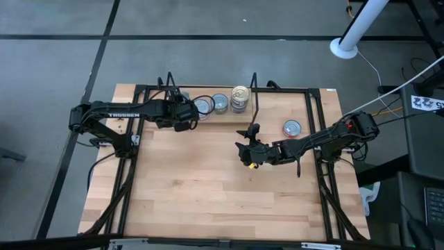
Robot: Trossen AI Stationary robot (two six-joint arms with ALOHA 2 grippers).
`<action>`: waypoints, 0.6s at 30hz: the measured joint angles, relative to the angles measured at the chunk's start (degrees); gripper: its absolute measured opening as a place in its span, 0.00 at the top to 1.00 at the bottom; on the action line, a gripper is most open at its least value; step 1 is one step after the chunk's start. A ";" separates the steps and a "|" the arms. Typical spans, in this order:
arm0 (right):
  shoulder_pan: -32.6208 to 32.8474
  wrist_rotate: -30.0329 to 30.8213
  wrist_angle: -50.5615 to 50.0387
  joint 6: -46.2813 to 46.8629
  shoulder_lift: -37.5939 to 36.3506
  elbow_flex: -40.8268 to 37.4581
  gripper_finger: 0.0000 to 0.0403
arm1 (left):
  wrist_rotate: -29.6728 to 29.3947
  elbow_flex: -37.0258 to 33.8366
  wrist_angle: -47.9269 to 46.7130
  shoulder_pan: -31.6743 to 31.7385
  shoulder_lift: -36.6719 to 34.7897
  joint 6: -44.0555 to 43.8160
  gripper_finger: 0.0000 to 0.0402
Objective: Stack canned seafood by type on shelf
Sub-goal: Stack the green-white tuna can on top of the green-white tuna can on the shelf
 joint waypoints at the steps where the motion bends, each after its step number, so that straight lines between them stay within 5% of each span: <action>1: 0.00 0.00 0.01 -0.01 0.00 0.00 0.31 | 0.14 0.00 0.00 0.00 0.00 0.00 0.60; 18: 0.00 -0.02 0.01 -0.01 0.00 0.00 0.31 | 0.63 0.00 -0.07 -0.02 0.02 -0.22 0.45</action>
